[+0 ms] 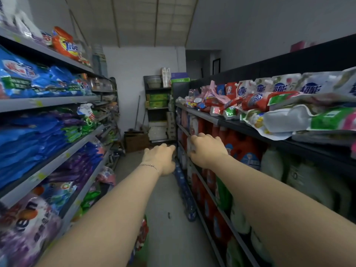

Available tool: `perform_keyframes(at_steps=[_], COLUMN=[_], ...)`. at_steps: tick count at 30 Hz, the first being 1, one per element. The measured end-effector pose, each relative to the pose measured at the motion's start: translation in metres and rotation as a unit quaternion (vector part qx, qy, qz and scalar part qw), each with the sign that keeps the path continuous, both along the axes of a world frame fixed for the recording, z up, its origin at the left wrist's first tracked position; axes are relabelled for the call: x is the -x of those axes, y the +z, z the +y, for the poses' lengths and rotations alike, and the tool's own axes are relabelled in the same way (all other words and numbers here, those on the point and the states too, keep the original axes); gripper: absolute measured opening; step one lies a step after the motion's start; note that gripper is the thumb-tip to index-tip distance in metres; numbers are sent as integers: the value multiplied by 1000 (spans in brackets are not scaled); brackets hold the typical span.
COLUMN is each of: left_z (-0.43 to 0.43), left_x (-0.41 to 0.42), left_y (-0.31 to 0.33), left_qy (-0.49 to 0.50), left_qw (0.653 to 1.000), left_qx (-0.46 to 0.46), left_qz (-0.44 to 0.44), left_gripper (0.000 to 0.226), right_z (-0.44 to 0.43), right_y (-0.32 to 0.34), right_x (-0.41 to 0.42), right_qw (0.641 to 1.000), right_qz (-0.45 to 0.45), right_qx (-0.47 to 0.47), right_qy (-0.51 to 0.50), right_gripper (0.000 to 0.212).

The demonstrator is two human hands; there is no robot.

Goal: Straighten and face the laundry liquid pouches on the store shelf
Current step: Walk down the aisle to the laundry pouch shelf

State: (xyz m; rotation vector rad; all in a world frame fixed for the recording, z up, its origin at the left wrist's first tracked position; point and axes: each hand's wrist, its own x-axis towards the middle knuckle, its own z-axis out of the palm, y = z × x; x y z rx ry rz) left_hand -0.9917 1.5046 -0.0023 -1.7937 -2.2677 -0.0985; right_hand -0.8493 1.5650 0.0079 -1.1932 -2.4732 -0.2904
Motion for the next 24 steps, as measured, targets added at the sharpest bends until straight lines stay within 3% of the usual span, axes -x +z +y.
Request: perform_keyframes(at_steps=[16, 24], left_z=[254, 345], left_x=[107, 162], left_y=[24, 10], left_qy=[42, 78], left_qw=[999, 997], left_qx=[-28, -7], left_qz=[-5, -12], left_gripper=[42, 48], right_z=[275, 375], right_y=[26, 9], right_x=[95, 150], right_qw=[1000, 999], right_qz=[22, 18], right_qx=[8, 30], right_qy=[10, 27], right_gripper=[35, 37])
